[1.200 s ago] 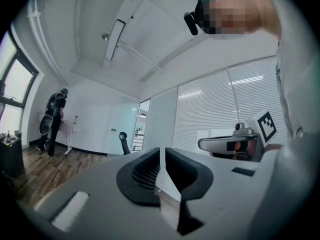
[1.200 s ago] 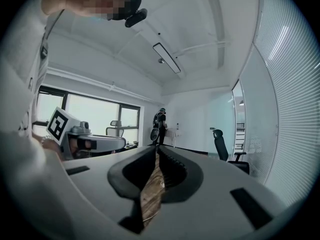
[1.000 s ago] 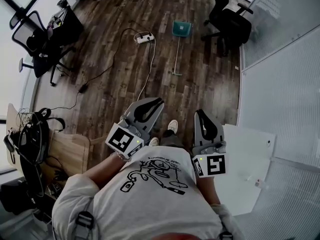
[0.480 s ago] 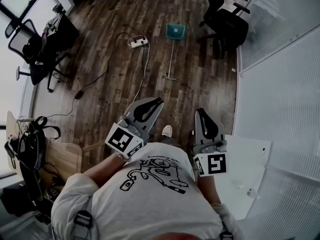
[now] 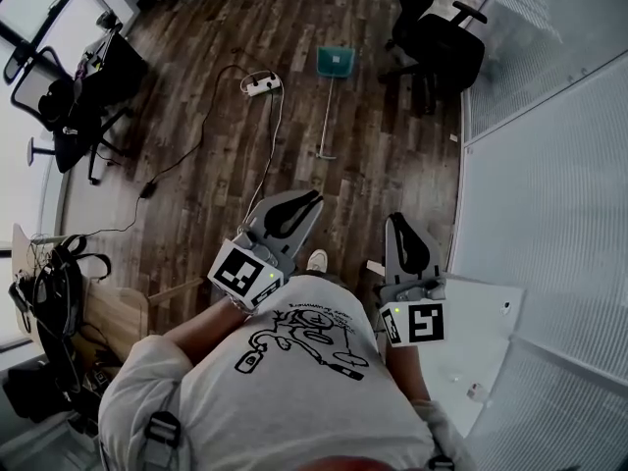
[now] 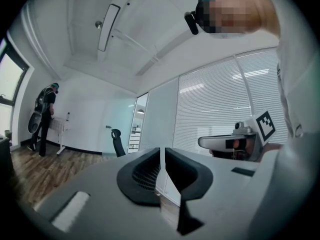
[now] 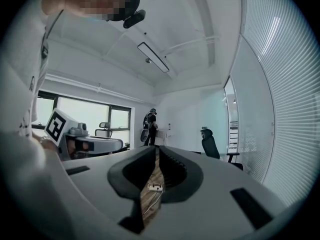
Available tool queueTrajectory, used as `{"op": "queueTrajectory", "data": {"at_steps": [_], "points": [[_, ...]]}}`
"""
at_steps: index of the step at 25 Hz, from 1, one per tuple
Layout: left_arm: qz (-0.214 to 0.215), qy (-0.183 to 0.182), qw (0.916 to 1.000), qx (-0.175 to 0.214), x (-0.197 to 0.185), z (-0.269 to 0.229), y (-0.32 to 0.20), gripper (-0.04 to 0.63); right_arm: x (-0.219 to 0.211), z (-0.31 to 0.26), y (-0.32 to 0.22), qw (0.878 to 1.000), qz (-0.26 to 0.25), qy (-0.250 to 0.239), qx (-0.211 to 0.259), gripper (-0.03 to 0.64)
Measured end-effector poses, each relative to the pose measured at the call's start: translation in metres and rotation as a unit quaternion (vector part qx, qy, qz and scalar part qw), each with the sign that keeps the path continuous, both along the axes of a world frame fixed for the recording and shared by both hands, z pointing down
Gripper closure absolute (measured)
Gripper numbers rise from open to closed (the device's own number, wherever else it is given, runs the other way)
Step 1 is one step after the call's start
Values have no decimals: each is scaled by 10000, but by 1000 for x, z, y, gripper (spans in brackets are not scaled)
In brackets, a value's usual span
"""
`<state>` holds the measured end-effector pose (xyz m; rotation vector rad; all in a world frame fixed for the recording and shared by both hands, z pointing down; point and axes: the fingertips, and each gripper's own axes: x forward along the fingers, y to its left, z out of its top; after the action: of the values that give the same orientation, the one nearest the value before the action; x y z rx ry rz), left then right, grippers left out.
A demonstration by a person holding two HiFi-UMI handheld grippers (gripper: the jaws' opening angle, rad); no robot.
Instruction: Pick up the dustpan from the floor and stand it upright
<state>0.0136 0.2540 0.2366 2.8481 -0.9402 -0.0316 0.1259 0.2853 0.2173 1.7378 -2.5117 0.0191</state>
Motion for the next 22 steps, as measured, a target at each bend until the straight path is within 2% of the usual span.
{"op": "queueTrajectory", "data": {"at_steps": [6, 15, 22], "points": [[-38, -13, 10000, -12, 30, 2, -19, 569, 27, 6, -21, 10000, -81, 35, -23, 597], [-299, -26, 9995, -114, 25, 14, -41, 569, 21, 15, -44, 9992, -373, -13, -113, 597], [-315, 26, 9994, -112, 25, 19, -72, 569, 21, 18, -78, 9992, -390, 35, -80, 597]]}}
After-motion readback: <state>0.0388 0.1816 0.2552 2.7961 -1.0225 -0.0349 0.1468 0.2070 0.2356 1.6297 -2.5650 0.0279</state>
